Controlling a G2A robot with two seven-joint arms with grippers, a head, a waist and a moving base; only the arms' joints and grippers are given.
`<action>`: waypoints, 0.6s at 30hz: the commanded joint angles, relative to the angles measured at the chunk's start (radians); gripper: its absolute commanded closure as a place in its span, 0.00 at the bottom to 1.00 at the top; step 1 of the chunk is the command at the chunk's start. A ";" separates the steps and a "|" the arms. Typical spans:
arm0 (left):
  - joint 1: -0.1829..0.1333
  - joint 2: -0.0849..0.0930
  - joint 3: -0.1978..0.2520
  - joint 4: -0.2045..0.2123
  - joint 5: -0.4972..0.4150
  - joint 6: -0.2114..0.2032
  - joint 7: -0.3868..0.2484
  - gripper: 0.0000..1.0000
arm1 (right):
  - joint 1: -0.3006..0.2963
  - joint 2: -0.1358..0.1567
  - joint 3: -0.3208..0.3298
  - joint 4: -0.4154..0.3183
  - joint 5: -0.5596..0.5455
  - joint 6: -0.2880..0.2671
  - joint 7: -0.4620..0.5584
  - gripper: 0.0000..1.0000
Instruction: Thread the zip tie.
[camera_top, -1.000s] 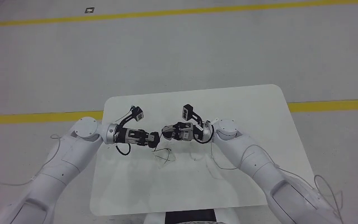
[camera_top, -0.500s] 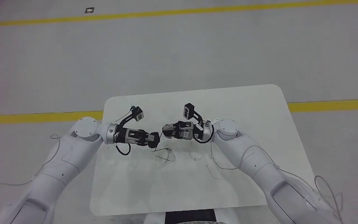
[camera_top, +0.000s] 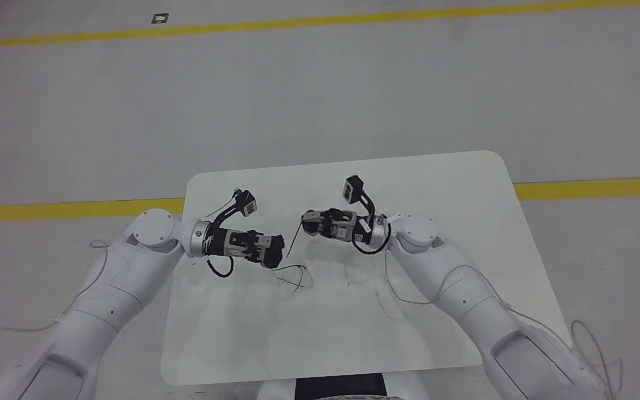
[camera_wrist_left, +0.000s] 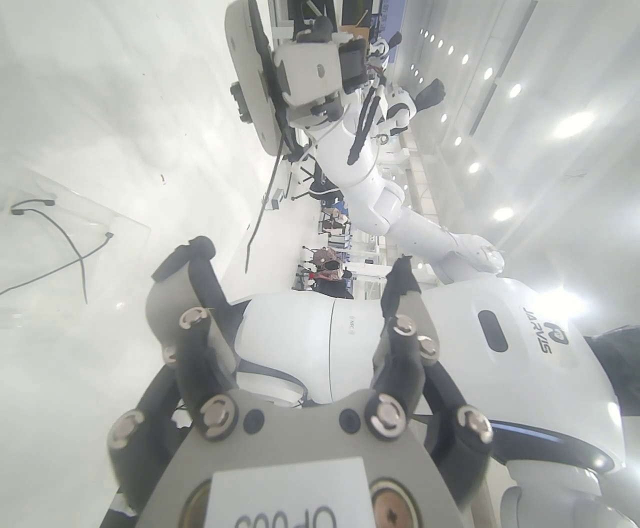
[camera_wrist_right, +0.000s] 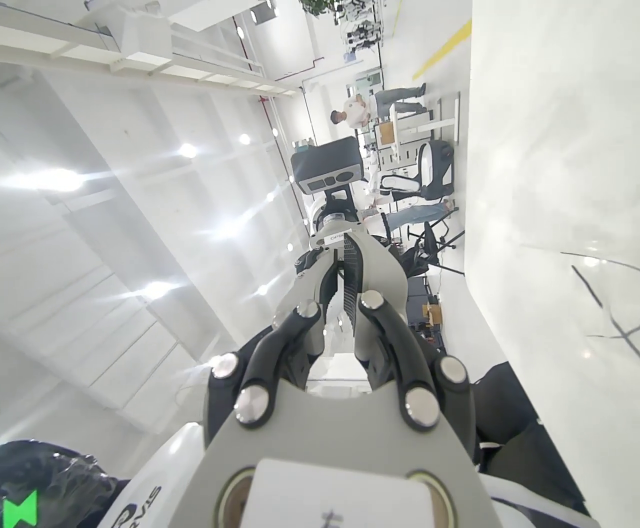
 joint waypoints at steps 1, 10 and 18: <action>0.000 0.000 0.000 0.000 0.000 0.000 0.000 0.00 | -0.015 0.008 0.020 -0.020 -0.022 -0.012 -0.017 1.00; 0.000 0.000 0.000 0.000 0.000 0.000 0.000 0.00 | -0.038 0.019 0.047 -0.058 -0.046 -0.051 -0.038 1.00; 0.026 -0.006 -0.004 -0.023 -0.029 0.000 0.032 0.00 | -0.071 0.021 0.065 -0.108 -0.051 -0.097 -0.106 1.00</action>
